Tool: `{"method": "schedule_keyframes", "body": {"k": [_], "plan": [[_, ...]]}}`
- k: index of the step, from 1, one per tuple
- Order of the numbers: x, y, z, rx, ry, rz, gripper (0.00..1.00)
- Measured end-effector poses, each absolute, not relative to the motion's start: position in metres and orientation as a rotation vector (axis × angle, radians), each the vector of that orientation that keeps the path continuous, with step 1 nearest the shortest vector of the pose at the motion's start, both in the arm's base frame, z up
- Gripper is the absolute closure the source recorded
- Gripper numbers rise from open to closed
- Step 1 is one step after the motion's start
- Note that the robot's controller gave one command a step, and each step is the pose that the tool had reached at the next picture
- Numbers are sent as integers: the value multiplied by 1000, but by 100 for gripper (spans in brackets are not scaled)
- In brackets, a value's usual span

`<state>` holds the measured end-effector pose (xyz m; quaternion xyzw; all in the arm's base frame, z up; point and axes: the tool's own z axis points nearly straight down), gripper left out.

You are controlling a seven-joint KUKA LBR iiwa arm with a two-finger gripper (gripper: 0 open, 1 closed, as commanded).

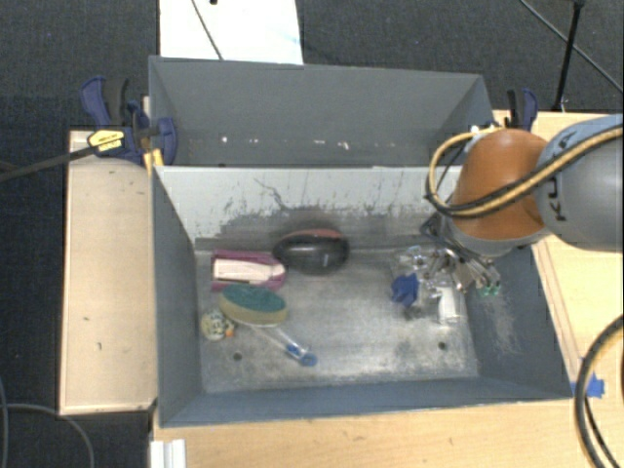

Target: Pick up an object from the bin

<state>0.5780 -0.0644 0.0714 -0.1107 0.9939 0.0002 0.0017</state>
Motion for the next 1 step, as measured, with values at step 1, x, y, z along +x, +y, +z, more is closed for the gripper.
{"method": "schedule_keyframes", "body": {"k": [1], "plan": [[572, -74, 206, -370, 3109, -4, 100]]}}
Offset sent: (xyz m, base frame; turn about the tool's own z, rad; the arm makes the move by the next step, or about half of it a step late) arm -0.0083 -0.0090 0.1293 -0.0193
